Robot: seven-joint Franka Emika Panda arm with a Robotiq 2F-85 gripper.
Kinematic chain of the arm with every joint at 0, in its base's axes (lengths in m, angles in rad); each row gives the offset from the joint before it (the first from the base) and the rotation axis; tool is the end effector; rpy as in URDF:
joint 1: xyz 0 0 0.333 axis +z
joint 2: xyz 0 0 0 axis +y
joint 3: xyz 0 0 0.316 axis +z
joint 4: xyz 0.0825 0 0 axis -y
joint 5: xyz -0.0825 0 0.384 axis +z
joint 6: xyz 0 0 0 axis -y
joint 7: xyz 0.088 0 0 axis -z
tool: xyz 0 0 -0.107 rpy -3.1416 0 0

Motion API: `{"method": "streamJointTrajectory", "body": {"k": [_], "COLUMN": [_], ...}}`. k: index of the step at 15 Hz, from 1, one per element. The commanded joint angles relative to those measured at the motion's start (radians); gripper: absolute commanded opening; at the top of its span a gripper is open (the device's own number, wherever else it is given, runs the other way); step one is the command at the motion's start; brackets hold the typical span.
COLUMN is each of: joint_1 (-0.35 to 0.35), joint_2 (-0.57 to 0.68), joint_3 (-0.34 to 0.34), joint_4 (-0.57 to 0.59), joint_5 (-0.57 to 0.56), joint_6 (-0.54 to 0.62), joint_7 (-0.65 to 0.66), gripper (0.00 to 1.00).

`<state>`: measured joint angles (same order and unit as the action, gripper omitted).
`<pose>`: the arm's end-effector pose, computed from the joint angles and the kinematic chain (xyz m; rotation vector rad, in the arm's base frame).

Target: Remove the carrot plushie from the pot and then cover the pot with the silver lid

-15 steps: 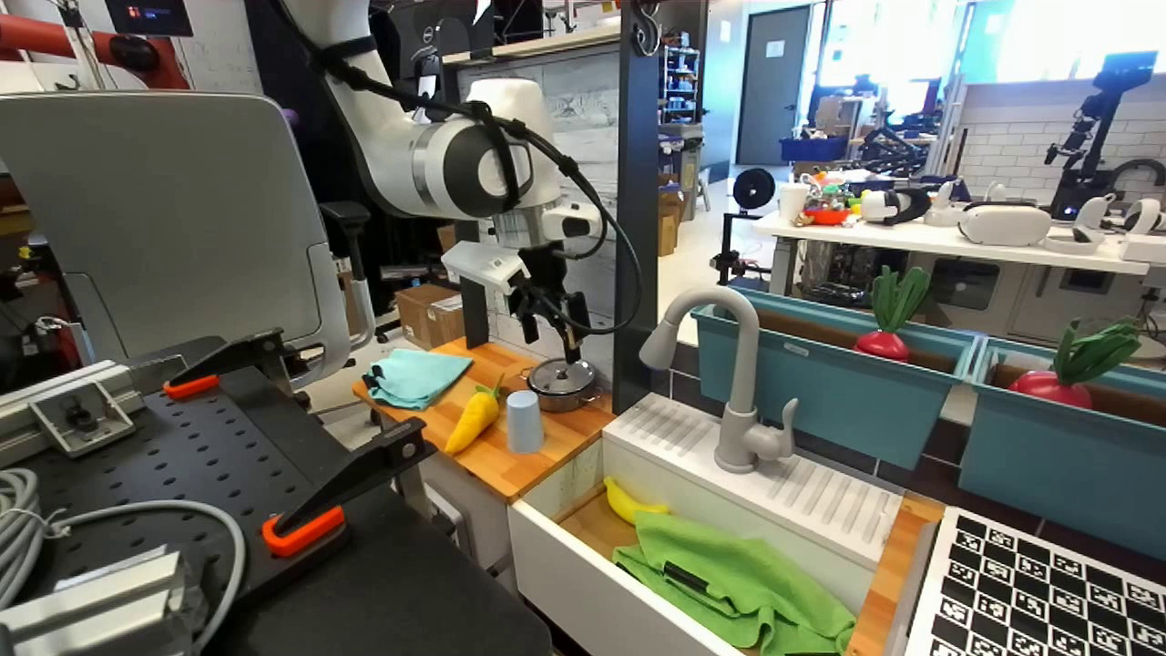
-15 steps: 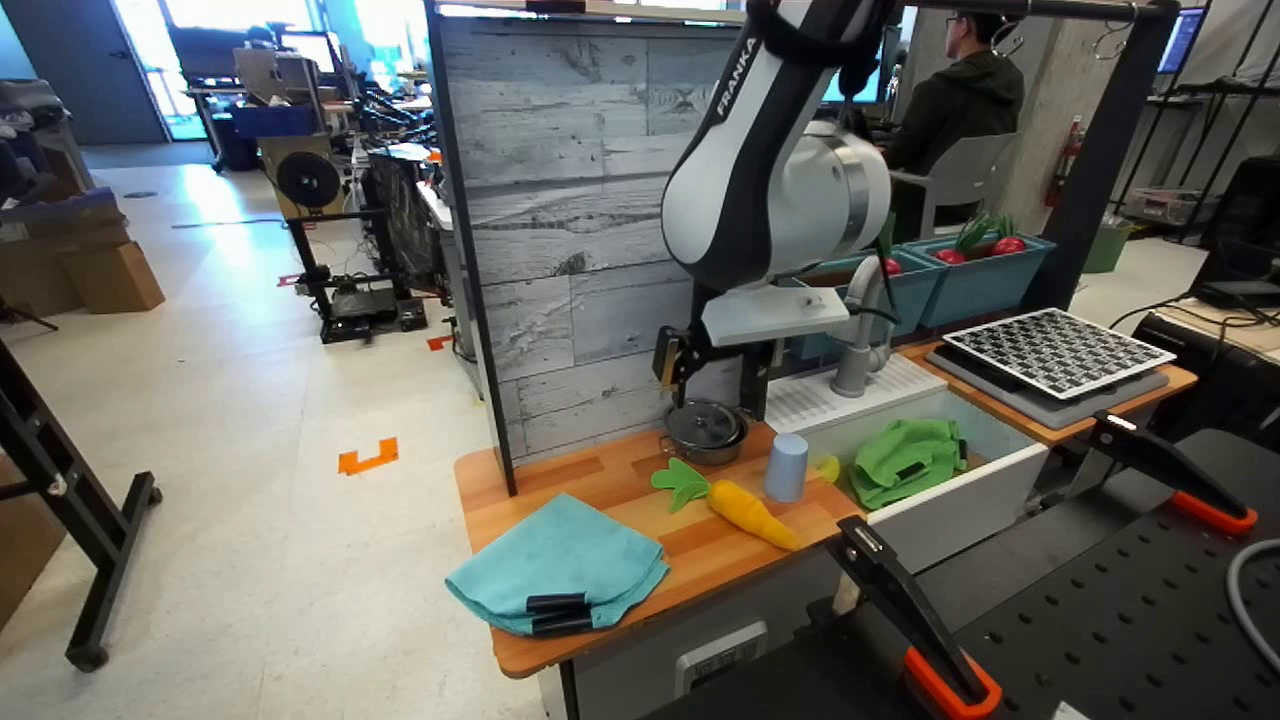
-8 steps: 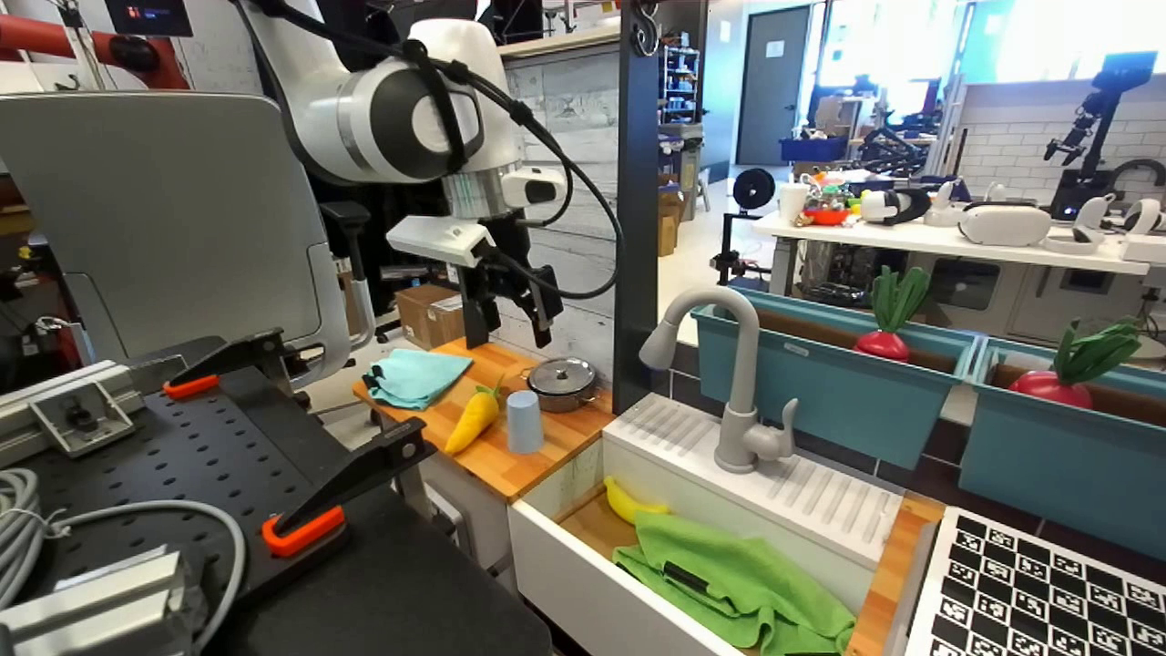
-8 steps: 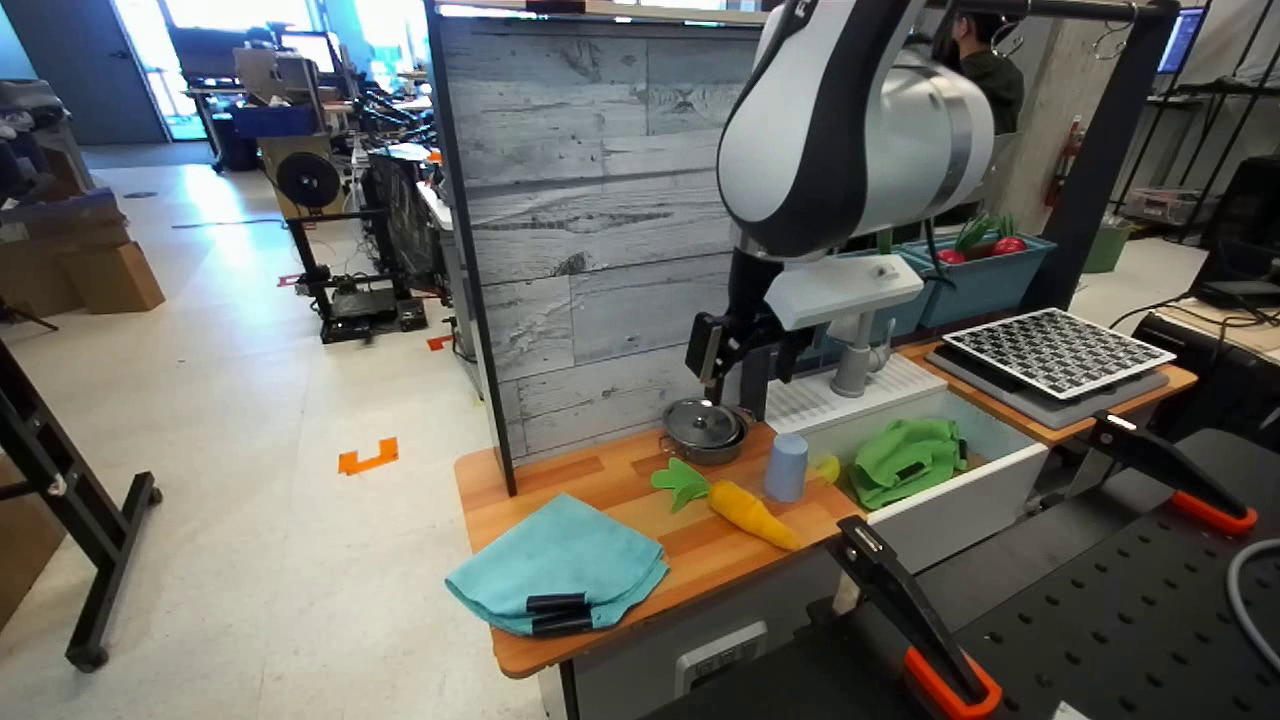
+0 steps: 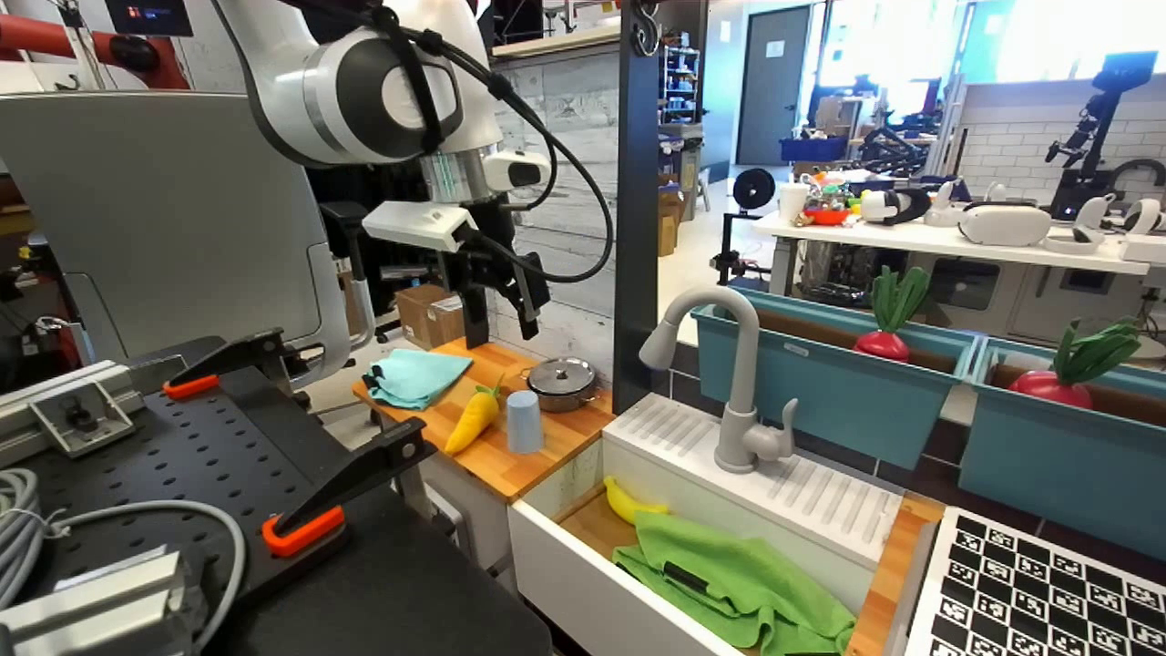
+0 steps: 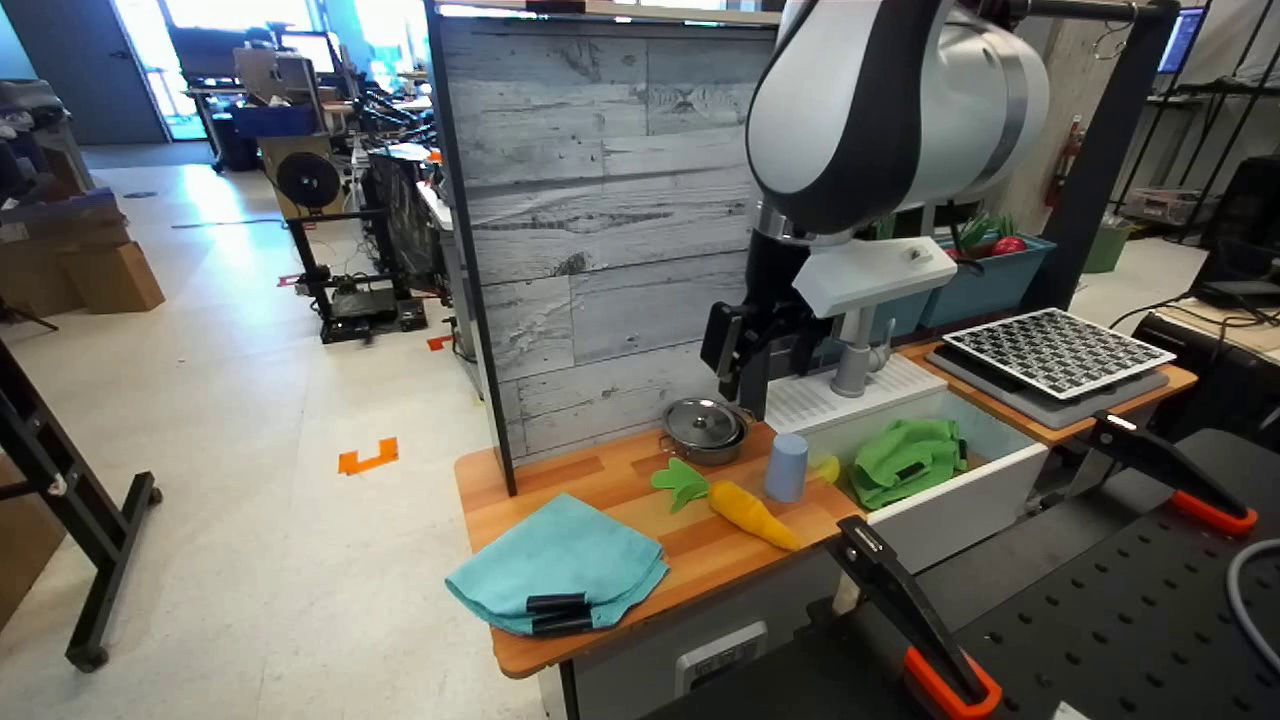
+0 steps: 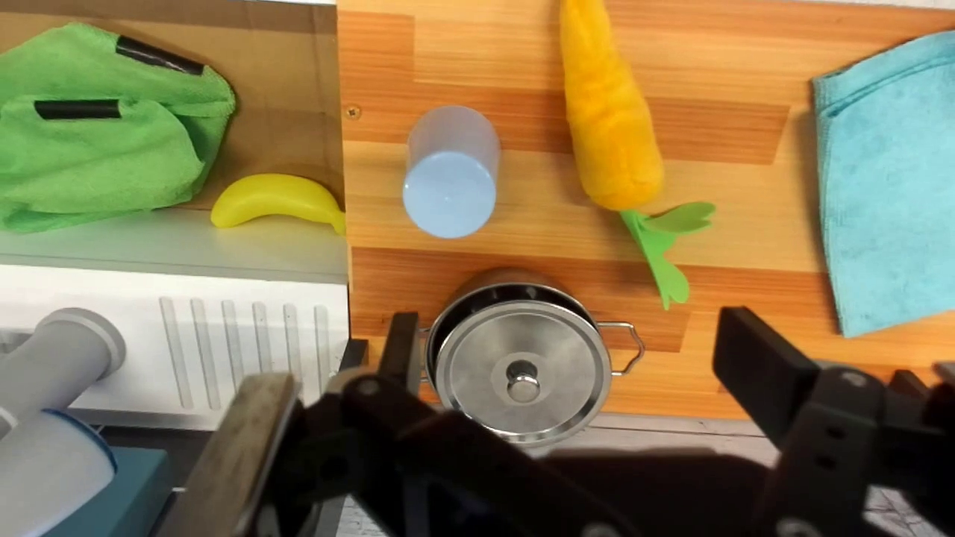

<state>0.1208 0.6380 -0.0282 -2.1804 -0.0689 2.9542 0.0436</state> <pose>0.5535 0.0553 0.1057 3.1039 0.1904 0.2140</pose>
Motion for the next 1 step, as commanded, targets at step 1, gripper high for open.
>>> {"method": "streamJointTrajectory", "body": {"k": [1], "joint_1": [-0.001], "joint_2": [0.000], "joint_3": [0.000], "joint_4": [0.001], "joint_5": [0.002], "joint_6": [-0.001], "joint_7": [-0.003], "gripper": [1.00]}}
